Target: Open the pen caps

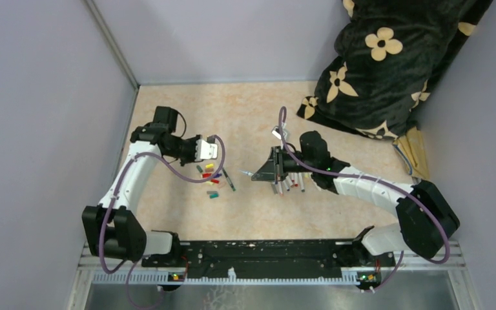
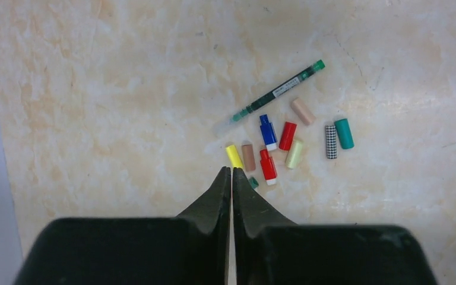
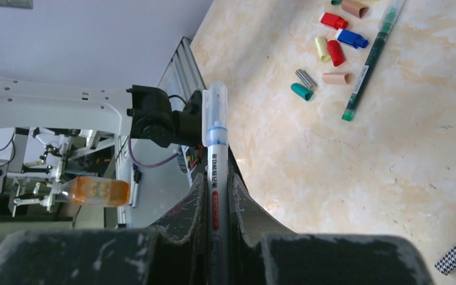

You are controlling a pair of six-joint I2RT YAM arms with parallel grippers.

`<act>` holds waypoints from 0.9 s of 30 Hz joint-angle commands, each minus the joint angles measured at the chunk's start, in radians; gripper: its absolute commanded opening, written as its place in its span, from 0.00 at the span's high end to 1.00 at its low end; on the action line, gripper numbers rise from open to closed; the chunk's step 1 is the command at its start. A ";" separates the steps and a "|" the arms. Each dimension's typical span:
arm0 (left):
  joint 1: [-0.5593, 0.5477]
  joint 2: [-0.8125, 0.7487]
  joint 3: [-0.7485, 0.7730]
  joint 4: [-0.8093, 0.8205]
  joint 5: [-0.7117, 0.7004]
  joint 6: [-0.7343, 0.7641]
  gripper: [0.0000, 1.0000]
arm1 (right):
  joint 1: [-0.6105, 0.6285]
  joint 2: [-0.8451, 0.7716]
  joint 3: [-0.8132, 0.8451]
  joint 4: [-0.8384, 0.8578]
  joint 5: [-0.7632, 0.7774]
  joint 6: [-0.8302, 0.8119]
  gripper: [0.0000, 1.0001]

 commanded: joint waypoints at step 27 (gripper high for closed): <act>-0.407 -0.131 -0.094 0.143 -0.186 -0.085 0.60 | 0.076 0.159 0.189 0.034 0.033 0.200 1.00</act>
